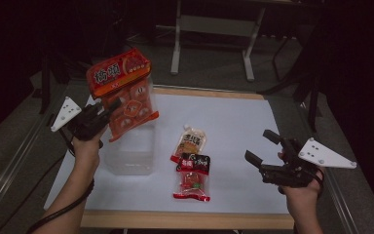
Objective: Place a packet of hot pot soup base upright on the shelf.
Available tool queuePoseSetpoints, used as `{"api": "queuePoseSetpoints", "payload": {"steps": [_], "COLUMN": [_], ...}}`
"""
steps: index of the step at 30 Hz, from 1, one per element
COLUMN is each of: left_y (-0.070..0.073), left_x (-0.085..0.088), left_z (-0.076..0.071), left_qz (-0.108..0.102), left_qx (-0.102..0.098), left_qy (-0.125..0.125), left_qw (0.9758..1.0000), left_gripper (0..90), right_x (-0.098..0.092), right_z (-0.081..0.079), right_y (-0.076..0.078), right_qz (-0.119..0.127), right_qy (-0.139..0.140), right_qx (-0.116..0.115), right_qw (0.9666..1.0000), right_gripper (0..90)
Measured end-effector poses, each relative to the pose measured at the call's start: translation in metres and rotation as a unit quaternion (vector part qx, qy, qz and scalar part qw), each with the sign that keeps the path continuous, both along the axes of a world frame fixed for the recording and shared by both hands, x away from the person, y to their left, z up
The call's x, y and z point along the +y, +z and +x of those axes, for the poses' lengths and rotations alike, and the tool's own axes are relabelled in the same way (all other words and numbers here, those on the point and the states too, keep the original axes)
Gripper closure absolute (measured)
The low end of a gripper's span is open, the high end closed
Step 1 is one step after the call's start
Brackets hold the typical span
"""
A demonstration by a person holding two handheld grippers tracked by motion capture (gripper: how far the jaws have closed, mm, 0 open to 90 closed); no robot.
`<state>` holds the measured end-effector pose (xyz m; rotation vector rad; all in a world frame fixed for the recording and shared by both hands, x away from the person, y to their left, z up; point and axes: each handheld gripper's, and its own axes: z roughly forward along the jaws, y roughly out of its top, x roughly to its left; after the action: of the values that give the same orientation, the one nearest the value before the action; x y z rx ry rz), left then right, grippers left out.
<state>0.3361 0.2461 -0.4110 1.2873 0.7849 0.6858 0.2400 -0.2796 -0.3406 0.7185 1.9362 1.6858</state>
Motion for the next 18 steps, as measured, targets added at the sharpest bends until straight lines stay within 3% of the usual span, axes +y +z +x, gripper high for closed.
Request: {"api": "queuePoseSetpoints", "payload": {"steps": [6, 10, 18], "left_y": [-0.018, -0.025, -0.035], "left_x": [0.009, 0.009, 0.002], "left_z": [0.005, 0.008, 0.017], "left_qz": [-0.014, -0.020, 0.003], "left_qx": [0.018, 0.027, 0.044], "left_qy": [0.033, 0.042, 0.039], "left_qw": [0.9992, 0.9985, 0.9983], "left_gripper": [71.5, 71.6, 71.5], "right_x": [0.001, 0.001, 0.001], "right_z": [0.001, 0.001, 0.001], "right_y": [-0.002, -0.002, -0.004], "right_qz": [-0.003, -0.005, -0.008], "right_qy": [0.001, 0.002, 0.004], "right_qx": [0.004, 0.004, 0.006], "right_qw": [1.0000, 1.0000, 0.9999], "right_gripper": [14.2, 14.3, 14.3]}}
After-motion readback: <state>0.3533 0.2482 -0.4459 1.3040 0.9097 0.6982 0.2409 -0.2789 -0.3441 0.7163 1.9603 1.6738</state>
